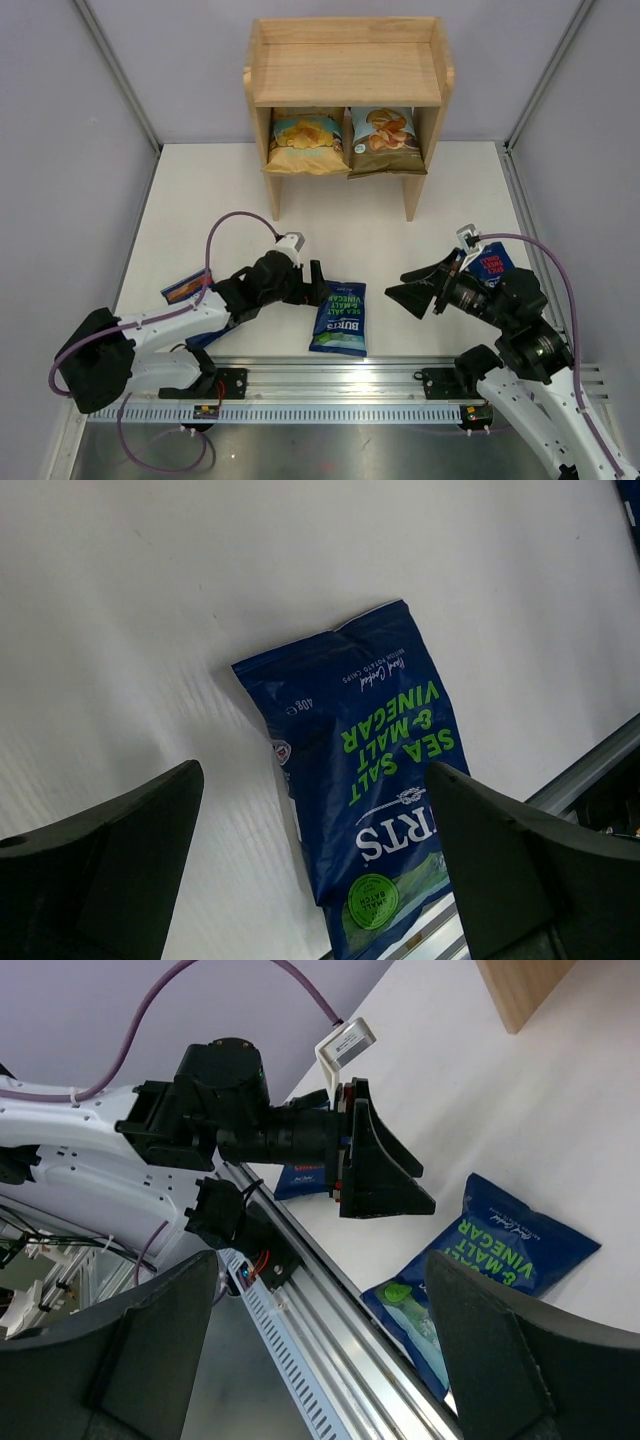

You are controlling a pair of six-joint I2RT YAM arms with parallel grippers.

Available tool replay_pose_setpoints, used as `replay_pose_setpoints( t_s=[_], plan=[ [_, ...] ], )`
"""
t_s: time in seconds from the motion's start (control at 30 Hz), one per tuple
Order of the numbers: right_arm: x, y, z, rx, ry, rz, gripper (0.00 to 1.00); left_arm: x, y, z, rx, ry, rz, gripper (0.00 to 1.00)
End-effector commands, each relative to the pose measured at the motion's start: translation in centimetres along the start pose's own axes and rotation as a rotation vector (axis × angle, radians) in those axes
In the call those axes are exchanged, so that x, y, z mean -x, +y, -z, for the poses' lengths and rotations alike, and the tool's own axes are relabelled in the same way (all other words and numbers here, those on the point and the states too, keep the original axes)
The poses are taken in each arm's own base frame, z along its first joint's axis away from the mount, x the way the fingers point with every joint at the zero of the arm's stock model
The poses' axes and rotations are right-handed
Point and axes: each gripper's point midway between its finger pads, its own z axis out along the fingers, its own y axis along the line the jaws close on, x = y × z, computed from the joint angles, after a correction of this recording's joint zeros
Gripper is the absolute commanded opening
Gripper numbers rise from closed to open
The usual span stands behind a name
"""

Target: Place and organize the chips bags onto the shelf

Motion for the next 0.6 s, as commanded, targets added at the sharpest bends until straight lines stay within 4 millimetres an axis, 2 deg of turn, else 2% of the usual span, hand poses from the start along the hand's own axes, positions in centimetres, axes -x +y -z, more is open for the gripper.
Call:
replay_pose_setpoints(
  t_s=[0.0, 0.17, 0.43, 0.57],
  plan=[
    [-0.5, 0.5, -0.1, 0.056, 0.013, 0.028, 0.91, 0.4, -1.7, -0.9, -0.096, -0.015, 0.042, 0.95],
    [-1.0, 0.2, -0.7, 0.077, 0.016, 0.004, 0.89, -1.1, -0.4, -1.9, -0.06, 0.017, 0.084, 0.92],
    [-1.1, -0.5, -1.5, 0.081, -0.003, -0.012, 0.84, -3.2, 1.0, -3.4, -0.047, 0.04, 0.137, 0.81],
    [-1.0, -0.6, -1.7, 0.075, -0.001, -0.017, 0.83, -4.4, 1.5, -4.3, -0.033, 0.075, 0.158, 0.81]
  ],
)
